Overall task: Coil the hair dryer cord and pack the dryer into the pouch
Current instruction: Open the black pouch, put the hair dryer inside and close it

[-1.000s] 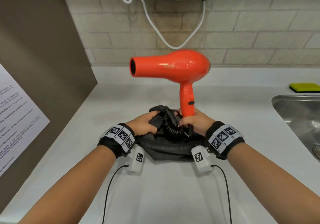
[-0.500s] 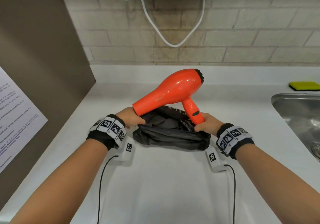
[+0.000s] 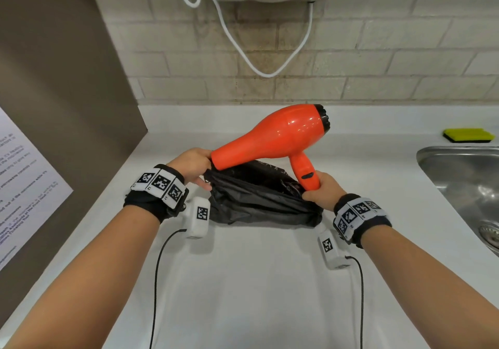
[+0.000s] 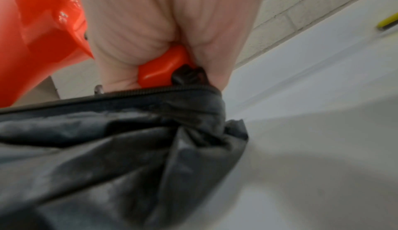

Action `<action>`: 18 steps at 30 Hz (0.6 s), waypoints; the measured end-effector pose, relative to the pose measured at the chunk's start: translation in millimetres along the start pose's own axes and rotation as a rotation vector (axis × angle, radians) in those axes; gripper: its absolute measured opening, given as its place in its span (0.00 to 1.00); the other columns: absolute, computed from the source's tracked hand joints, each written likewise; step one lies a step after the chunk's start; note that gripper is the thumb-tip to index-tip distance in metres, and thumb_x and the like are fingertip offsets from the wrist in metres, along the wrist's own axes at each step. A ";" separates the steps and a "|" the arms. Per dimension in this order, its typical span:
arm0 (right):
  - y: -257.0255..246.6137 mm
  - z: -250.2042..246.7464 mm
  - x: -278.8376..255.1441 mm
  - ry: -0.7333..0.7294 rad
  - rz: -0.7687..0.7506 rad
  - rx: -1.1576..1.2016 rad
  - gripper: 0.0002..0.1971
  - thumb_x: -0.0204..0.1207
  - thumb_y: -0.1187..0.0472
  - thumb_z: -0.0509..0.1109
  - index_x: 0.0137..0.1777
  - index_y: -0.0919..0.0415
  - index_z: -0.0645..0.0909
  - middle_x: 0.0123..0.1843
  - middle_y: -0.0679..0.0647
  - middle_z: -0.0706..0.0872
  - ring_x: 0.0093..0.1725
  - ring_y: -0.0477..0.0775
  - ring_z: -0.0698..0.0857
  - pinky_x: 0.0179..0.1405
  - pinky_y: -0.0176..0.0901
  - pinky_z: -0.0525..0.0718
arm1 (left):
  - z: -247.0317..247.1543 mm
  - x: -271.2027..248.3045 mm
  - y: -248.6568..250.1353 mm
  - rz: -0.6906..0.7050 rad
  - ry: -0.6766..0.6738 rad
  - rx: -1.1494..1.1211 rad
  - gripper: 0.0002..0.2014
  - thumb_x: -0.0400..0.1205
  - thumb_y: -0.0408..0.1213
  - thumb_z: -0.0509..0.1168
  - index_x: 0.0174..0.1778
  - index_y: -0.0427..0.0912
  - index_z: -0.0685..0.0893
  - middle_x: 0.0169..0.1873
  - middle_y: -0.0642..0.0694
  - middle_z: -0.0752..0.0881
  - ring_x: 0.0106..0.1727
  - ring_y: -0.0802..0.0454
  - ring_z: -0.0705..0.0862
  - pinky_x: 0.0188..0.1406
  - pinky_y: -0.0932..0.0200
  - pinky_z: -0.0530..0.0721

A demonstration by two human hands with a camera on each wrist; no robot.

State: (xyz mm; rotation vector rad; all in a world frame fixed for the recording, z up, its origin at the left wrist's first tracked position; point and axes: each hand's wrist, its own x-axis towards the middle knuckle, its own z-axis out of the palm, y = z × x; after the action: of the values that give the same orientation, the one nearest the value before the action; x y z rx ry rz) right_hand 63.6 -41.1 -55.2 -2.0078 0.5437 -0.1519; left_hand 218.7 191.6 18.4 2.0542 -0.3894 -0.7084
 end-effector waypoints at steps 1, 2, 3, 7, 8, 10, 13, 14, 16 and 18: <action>0.2 -0.4 -0.6 0.007 -0.010 -0.006 0.17 0.65 0.79 0.67 0.31 0.55 0.73 0.29 0.52 0.77 0.30 0.50 0.76 0.33 0.38 0.74 | 1.0 -0.7 -0.2 0.014 0.021 -0.064 0.21 0.78 0.17 0.49 0.55 0.40 0.82 0.37 0.43 0.82 0.34 0.47 0.81 0.23 0.59 0.87; 0.8 -0.9 -0.5 0.009 -0.015 -0.012 0.17 0.65 0.79 0.68 0.32 0.55 0.73 0.29 0.52 0.77 0.31 0.50 0.76 0.33 0.39 0.74 | 2.0 -2.0 -0.2 0.024 0.040 -0.130 0.20 0.80 0.19 0.50 0.55 0.40 0.83 0.38 0.43 0.83 0.35 0.47 0.82 0.24 0.59 0.88; 1.2 -1.5 -0.7 0.009 -0.015 -0.017 0.16 0.65 0.79 0.68 0.32 0.55 0.74 0.30 0.52 0.78 0.31 0.50 0.76 0.34 0.39 0.74 | 3.0 -3.9 0.2 0.028 0.054 -0.200 0.17 0.81 0.21 0.51 0.53 0.40 0.83 0.39 0.43 0.83 0.37 0.47 0.82 0.25 0.58 0.88; 4.8 -4.4 -1.2 0.007 0.026 -0.005 0.10 0.66 0.77 0.68 0.40 0.62 0.77 0.34 0.54 0.79 0.36 0.54 0.78 0.36 0.40 0.77 | 4.9 -4.1 1.7 0.005 0.039 -0.421 0.11 0.83 0.35 0.53 0.36 0.44 0.75 0.37 0.47 0.77 0.37 0.50 0.76 0.31 0.52 0.80; 5.9 -5.3 -1.3 0.009 0.033 -0.002 0.10 0.66 0.77 0.68 0.43 0.64 0.78 0.35 0.55 0.80 0.37 0.55 0.79 0.38 0.41 0.77 | 5.9 -2.8 1.5 0.013 0.020 -0.390 0.10 0.84 0.38 0.54 0.39 0.45 0.77 0.37 0.48 0.77 0.36 0.52 0.76 0.33 0.56 0.77; 7.0 -6.4 -2.2 0.022 0.044 0.000 0.10 0.67 0.77 0.67 0.47 0.67 0.78 0.37 0.58 0.80 0.39 0.57 0.79 0.37 0.41 0.77 | 9.2 -1.5 0.8 0.027 0.017 -0.311 0.08 0.85 0.41 0.56 0.48 0.46 0.80 0.35 0.50 0.79 0.34 0.56 0.76 0.31 0.63 0.74; 6.2 -7.2 -4.8 0.060 0.017 -0.026 0.10 0.66 0.77 0.67 0.43 0.63 0.77 0.35 0.57 0.80 0.36 0.56 0.78 0.34 0.38 0.76 | 12.9 1.8 -1.1 0.068 0.091 -0.213 0.09 0.83 0.36 0.58 0.48 0.46 0.84 0.32 0.50 0.77 0.28 0.56 0.71 0.15 0.72 0.69; 5.3 -7.5 -6.0 0.066 0.008 -0.040 0.12 0.66 0.77 0.68 0.42 0.61 0.77 0.34 0.55 0.79 0.35 0.54 0.78 0.34 0.38 0.75 | 13.9 2.4 -0.9 0.085 0.126 -0.169 0.10 0.83 0.33 0.57 0.50 0.44 0.85 0.34 0.49 0.78 0.29 0.55 0.71 0.14 0.73 0.69; 2.8 -7.1 -8.0 0.064 -0.010 -0.063 0.15 0.65 0.77 0.68 0.39 0.54 0.76 0.33 0.50 0.79 0.33 0.49 0.78 0.32 0.36 0.74 | 16.5 4.9 -1.5 0.160 0.225 -0.007 0.15 0.81 0.27 0.58 0.59 0.37 0.84 0.46 0.44 0.83 0.38 0.48 0.80 0.26 0.70 0.79; -1.2 -5.8 -9.6 0.070 -0.030 -0.077 0.17 0.65 0.77 0.68 0.38 0.52 0.76 0.33 0.48 0.79 0.33 0.46 0.78 0.32 0.35 0.73 | 18.3 5.7 -1.3 0.266 0.341 0.201 0.18 0.77 0.23 0.59 0.62 0.36 0.83 0.56 0.38 0.83 0.55 0.41 0.82 0.50 0.64 0.78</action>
State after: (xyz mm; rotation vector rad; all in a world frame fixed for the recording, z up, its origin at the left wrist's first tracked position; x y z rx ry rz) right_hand 53.6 -41.1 -50.2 -2.0924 0.5709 -0.2230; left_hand 211.9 177.3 7.5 2.2066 -0.5390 -0.1579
